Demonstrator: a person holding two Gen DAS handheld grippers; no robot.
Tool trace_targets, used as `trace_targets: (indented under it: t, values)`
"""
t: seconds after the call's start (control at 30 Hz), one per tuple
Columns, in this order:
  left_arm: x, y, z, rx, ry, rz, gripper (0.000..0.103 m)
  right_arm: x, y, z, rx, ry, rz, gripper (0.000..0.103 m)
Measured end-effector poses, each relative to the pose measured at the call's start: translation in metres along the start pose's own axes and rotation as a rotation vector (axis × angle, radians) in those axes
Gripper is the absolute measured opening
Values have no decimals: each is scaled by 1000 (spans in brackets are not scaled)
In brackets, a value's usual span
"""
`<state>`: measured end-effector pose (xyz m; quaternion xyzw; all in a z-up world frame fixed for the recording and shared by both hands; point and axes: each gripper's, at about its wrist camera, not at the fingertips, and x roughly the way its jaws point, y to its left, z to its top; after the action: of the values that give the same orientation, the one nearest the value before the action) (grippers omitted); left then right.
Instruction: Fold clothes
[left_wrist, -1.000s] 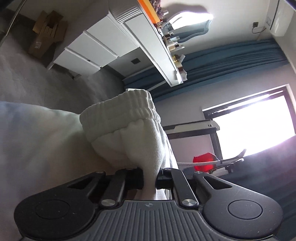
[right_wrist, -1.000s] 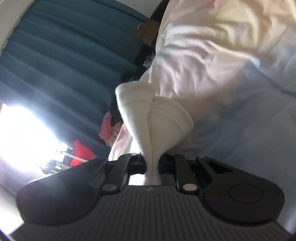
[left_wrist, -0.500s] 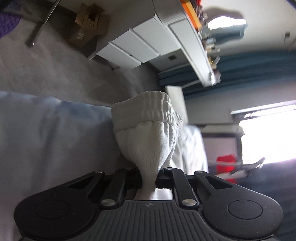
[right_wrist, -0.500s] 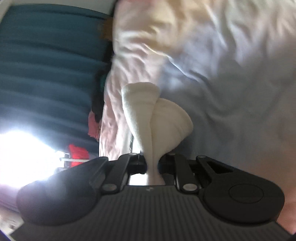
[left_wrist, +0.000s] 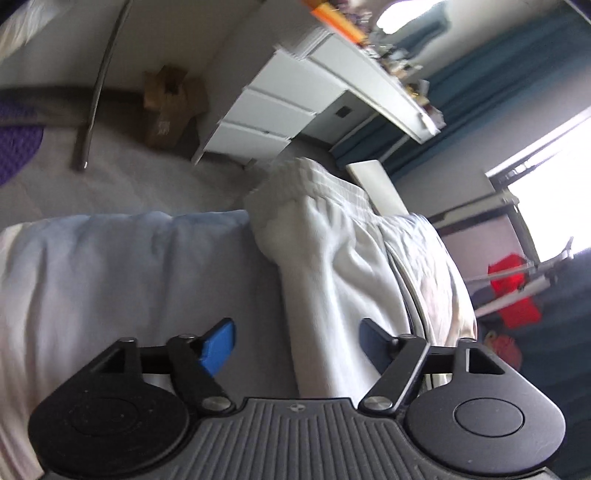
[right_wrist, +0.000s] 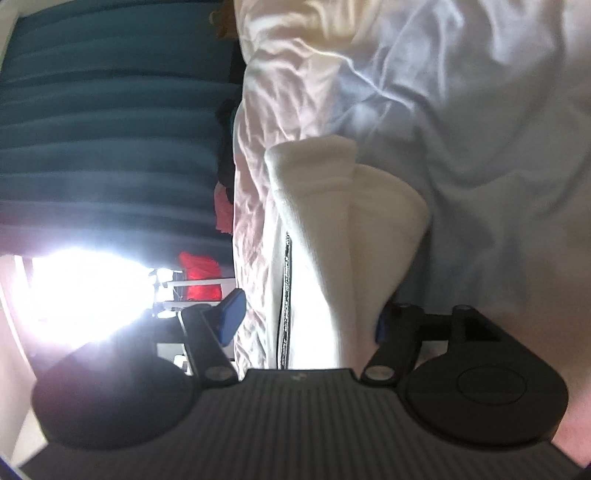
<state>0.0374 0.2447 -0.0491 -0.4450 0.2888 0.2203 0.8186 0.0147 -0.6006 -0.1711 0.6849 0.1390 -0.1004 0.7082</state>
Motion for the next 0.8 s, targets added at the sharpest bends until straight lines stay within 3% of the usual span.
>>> trace_targets:
  t: [0.13, 0.23, 0.3, 0.33, 0.37, 0.53, 0.63, 0.8]
  values:
    - [-14, -34, -41, 192, -43, -45, 79, 12, 21, -3, -196, -52, -147, 65]
    - [-18, -62, -73, 378, -59, -89, 80, 15, 24, -1, -191, -112, -168, 55]
    - [-15, -81, -93, 488, -61, -120, 80, 15, 22, 1, -178, -156, -172, 42]
    - [-12, -89, -102, 519, -53, -138, 80, 14, 22, 3, -187, -169, -185, 23]
    - [-8, -98, -111, 551, -46, -156, 80, 15, 23, 4, -210, -181, -204, 16]
    - [5, -135, -175, 750, -13, -316, 80, 13, 24, 8, -206, -221, -200, 14]
    - [5, -144, -237, 967, -2, -393, 80, 14, 20, 9, -194, -228, -207, 14]
    - [30, -146, -270, 1089, 38, -308, 81, 16, 22, 6, -204, -242, -229, 14]
